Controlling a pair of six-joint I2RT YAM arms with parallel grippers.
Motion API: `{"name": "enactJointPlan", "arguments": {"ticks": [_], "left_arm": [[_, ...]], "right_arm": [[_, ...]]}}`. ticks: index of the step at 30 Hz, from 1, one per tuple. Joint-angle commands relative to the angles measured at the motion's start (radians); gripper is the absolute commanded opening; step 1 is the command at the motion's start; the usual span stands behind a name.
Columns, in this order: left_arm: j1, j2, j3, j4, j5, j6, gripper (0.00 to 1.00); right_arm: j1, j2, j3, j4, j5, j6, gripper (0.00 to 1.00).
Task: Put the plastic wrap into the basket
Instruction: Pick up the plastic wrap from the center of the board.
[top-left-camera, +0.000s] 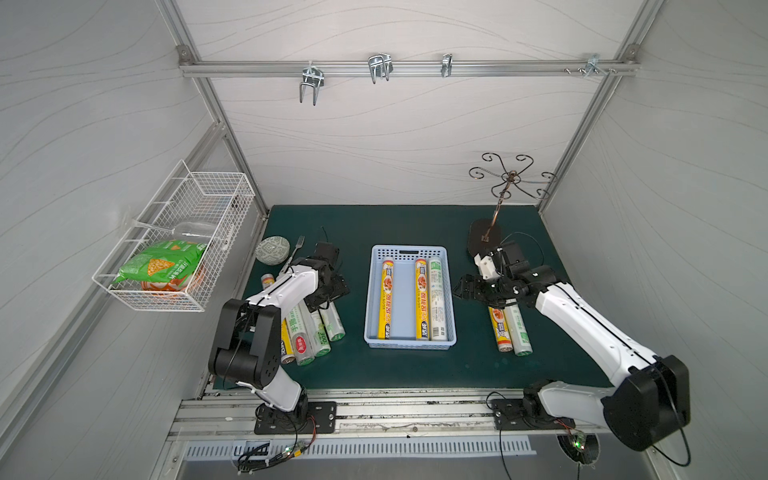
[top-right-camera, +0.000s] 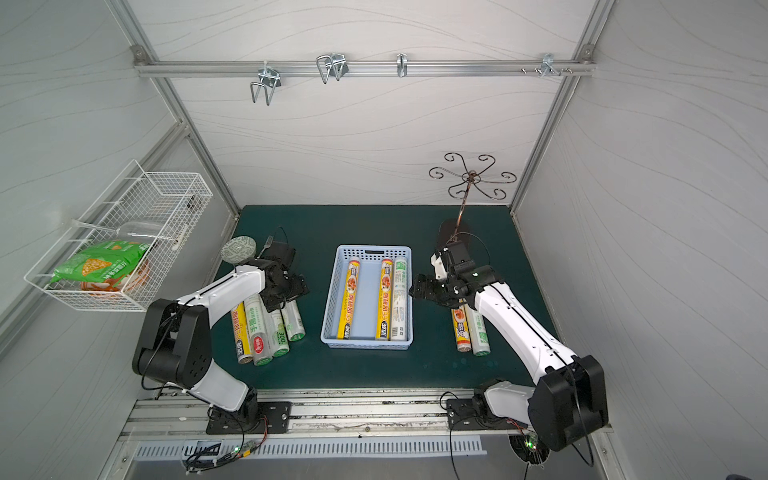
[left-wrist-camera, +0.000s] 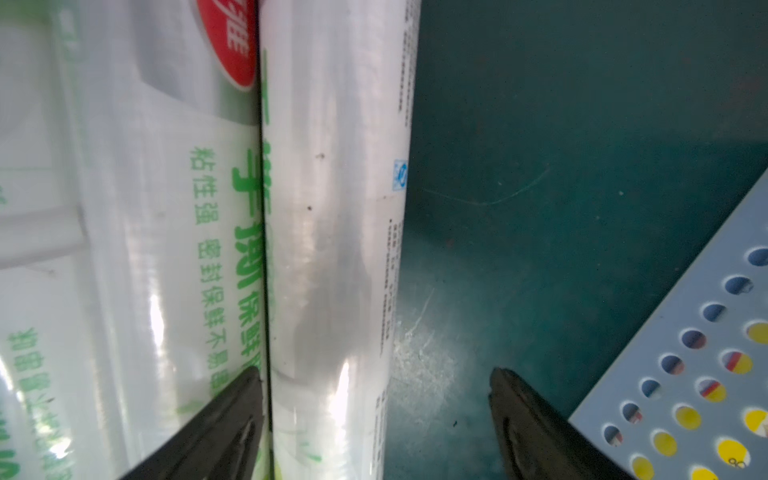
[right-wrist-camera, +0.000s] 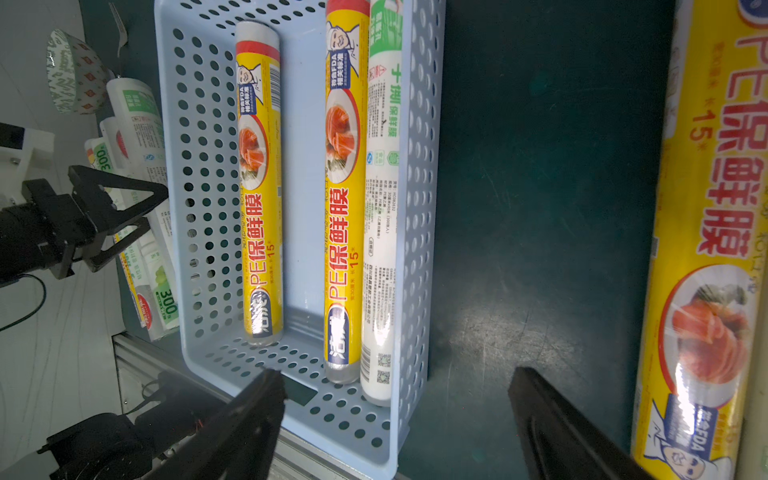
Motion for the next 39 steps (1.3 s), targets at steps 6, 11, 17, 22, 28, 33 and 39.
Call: {"name": "enactJointPlan", "arguments": {"ticks": [6, 11, 17, 22, 28, 33, 39], "left_arm": [[0.004, 0.055, 0.045, 0.038, 0.024, 0.020, 0.85], [0.003, 0.086, 0.064, 0.044, 0.045, 0.027, 0.78], [0.003, 0.118, 0.076, 0.076, 0.067, 0.023, 0.76], [0.004, 0.154, 0.099, 0.080, 0.061, 0.028, 0.76], [0.003, 0.185, 0.111, 0.092, 0.074, 0.038, 0.70], [0.004, 0.200, 0.112, 0.099, 0.076, 0.038, 0.64], [-0.007, 0.207, 0.137, 0.100, 0.109, 0.039, 0.48]], "right_arm": [[-0.009, -0.009, -0.005, -0.017, -0.014, -0.014, 0.90], [-0.011, 0.002, -0.005, -0.014, -0.022, -0.014, 0.90], [-0.014, -0.002, -0.004, -0.014, -0.024, -0.023, 0.89], [-0.021, 0.000, -0.010, -0.011, -0.028, -0.028, 0.89], [-0.029, 0.008, -0.010, -0.008, -0.037, -0.031, 0.89], [-0.032, 0.012, -0.011, -0.004, -0.043, -0.032, 0.89], [-0.035, 0.016, -0.018, 0.003, -0.055, -0.031, 0.89]]}}
